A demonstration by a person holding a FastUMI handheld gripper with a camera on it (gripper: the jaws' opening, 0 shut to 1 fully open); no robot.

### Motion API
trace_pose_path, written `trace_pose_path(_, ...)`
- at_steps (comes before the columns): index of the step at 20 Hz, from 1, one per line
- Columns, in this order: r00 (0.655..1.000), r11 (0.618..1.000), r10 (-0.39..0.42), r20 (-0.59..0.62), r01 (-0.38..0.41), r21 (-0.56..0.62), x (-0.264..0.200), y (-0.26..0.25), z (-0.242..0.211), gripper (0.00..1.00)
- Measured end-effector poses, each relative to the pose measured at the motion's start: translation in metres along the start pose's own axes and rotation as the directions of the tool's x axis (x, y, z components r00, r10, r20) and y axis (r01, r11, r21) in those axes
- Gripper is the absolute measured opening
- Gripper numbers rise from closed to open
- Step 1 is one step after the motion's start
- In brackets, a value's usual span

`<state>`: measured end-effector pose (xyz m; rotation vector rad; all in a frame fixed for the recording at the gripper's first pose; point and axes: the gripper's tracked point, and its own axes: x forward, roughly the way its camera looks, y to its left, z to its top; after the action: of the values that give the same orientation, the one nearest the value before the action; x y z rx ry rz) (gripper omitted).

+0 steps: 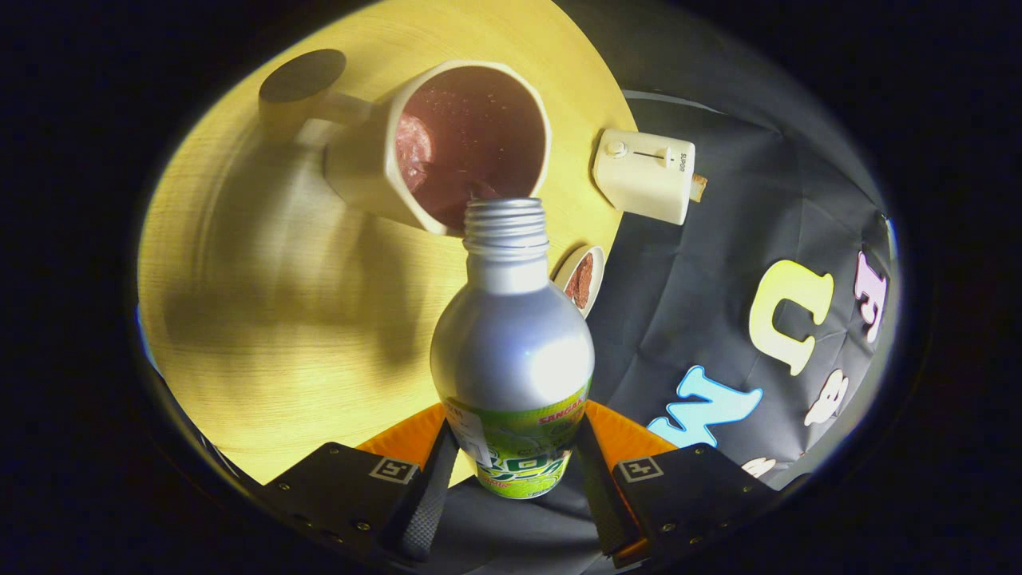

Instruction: Take the bottle from table, then pour the juice into the cup, finally place the bottle on the coaster

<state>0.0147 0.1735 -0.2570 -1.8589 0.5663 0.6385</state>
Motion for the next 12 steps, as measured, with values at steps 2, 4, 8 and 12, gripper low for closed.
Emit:
trace_pose_path(2,1.000,1.000,-0.004,0.001,0.004,-0.011,-0.0007,-0.0019,0.0008,0.76)
trace_pose_path(4,1.000,1.000,-0.007,-0.001,0.007,-0.024,0.0003,-0.0034,-0.0002,0.76)
trace_pose_path(8,1.000,0.999,-0.009,-0.004,0.009,-0.037,0.0016,-0.0073,-0.0008,0.76)
trace_pose_path(12,1.000,0.999,-0.009,-0.003,0.009,-0.051,0.0024,-0.0104,-0.0008,0.76)
